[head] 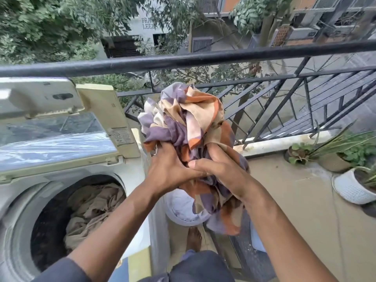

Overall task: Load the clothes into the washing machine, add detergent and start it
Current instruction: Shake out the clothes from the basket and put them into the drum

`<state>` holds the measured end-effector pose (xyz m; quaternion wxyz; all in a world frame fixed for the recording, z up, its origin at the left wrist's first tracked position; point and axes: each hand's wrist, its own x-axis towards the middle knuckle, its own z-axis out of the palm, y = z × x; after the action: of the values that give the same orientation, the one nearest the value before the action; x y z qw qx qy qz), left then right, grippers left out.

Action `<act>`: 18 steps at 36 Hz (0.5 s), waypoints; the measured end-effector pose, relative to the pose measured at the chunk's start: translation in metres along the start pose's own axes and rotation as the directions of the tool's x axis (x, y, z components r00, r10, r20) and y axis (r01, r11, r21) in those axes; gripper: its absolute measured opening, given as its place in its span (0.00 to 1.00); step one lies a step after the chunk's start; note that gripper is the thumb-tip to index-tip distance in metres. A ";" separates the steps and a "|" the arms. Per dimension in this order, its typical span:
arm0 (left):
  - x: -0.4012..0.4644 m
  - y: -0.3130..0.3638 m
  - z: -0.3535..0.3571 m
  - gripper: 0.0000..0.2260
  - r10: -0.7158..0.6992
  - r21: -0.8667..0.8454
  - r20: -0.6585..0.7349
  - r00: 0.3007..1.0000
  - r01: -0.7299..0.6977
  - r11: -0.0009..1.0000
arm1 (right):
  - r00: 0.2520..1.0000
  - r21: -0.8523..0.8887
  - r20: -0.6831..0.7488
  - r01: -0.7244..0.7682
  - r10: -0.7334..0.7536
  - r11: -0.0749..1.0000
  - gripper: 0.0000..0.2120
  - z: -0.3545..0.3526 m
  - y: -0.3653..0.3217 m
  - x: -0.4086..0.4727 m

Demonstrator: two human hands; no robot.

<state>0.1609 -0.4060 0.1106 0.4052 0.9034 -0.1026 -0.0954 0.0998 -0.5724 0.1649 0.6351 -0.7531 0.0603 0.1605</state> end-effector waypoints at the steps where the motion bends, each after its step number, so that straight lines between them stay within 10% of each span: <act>1: 0.002 0.001 0.001 0.38 0.005 0.064 -0.032 0.999 -0.003 0.998 | 1.000 0.010 0.012 0.001 -0.001 1.000 0.15 0.001 0.000 -0.001; 9: 0.013 0.014 -0.018 0.51 0.005 0.248 -0.194 0.981 0.044 0.968 | 0.993 0.044 0.103 0.058 -0.062 0.997 0.22 0.003 0.011 -0.004; 18: 0.019 0.002 -0.006 0.27 0.058 0.182 -0.399 0.915 0.018 0.983 | 0.975 -0.147 0.113 0.206 -0.191 0.967 0.28 0.010 0.005 0.001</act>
<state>0.1802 -0.4084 0.1143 0.3343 0.9358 -0.0346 0.1065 0.0979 -0.5632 0.1586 0.5885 -0.7946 -0.0594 0.1371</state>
